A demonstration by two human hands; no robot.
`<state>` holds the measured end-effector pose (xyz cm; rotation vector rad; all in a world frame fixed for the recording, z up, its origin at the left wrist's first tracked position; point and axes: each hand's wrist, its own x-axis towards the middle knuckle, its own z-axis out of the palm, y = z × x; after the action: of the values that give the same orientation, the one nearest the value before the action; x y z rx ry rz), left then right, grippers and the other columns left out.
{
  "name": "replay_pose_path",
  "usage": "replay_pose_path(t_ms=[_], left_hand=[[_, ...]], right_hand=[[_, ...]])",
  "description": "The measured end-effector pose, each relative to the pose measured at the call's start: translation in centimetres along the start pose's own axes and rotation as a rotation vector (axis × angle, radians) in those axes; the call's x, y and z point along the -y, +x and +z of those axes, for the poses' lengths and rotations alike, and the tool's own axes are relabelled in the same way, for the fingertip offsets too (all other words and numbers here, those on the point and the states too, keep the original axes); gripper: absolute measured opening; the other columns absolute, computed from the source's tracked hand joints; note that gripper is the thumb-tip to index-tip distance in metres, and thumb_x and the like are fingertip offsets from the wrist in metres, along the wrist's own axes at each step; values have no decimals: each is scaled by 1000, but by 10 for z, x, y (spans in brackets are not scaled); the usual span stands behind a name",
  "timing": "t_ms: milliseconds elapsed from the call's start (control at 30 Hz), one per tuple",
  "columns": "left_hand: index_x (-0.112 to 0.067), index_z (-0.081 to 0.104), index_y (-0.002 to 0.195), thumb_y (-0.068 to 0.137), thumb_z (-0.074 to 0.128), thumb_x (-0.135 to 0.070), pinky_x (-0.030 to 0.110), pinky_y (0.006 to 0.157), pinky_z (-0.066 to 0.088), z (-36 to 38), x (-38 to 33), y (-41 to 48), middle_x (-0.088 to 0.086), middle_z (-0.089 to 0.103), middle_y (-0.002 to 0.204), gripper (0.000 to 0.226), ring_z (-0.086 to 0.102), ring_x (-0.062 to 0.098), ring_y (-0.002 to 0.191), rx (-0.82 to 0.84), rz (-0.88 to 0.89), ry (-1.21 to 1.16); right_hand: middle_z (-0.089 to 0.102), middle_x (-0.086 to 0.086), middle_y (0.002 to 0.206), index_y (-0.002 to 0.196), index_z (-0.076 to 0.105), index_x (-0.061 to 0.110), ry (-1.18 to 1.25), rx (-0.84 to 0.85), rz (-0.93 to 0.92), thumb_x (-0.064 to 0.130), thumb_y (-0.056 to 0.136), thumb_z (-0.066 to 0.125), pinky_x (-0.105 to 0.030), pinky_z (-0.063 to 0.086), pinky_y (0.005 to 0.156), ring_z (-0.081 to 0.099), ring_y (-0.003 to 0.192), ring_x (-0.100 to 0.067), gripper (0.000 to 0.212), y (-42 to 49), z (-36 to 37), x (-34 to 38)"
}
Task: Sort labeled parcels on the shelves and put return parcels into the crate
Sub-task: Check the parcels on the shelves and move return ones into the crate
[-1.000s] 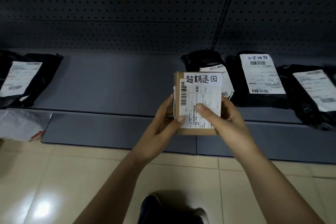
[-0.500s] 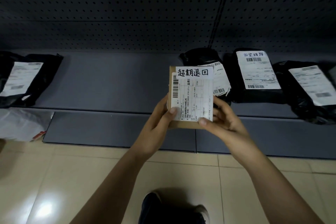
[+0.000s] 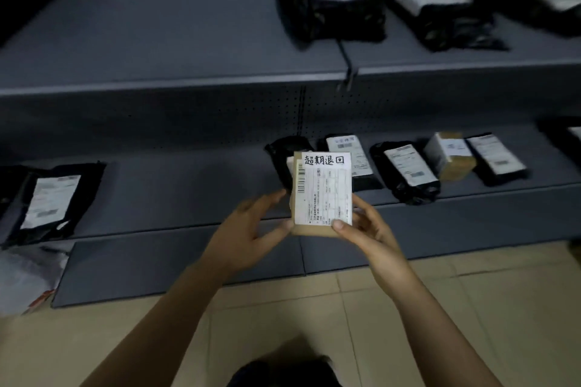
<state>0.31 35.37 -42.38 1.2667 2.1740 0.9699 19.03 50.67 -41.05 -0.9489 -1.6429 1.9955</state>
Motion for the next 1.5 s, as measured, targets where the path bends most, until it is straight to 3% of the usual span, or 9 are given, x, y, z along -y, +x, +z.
replay_pose_path(t_ms=[100,267,500,633,933,1500], left_hand=[[-39,39,142,83,38,-74,34,100,42,-16,-32,-4,-16,49,137,69,46,8,125,73,200,214],[-30,52,134,83,47,-60,30,95,38,-41,-100,3,-15,55,125,60,50,10,118,15,570,348],[-17,59,127,83,55,-42,32,91,38,-76,-219,12,-2,60,114,51,52,16,107,-242,1065,422],[-13,60,126,84,52,-39,31,93,35,-88,-286,0,2,60,113,49,49,18,106,-369,1250,375],[-12,61,121,83,57,-31,30,93,32,-74,-383,-48,3,60,110,43,49,18,104,-444,1425,215],[-11,59,122,79,74,-23,35,94,36,63,-538,-130,6,59,113,47,54,25,106,-445,1488,68]], right_hand=[[67,4,124,133,54,28,6,-111,-59,21,74,81,-33,49,98,60,117,-8,65,-42,-6,19],[66,7,125,135,53,29,22,-366,-230,21,74,78,-31,50,97,60,116,-5,66,-100,-15,63],[64,5,128,137,51,30,-39,-625,-512,30,74,77,-27,52,91,61,116,-6,68,-182,-23,138],[64,6,126,137,49,34,-100,-745,-635,39,71,79,-24,53,87,60,117,-7,73,-236,-25,177],[64,8,127,138,46,37,-205,-930,-772,46,69,76,-47,47,102,59,120,-12,75,-335,-48,211],[62,6,130,138,44,39,-283,-1080,-841,42,73,76,-48,49,100,59,120,-17,73,-495,-182,213]])
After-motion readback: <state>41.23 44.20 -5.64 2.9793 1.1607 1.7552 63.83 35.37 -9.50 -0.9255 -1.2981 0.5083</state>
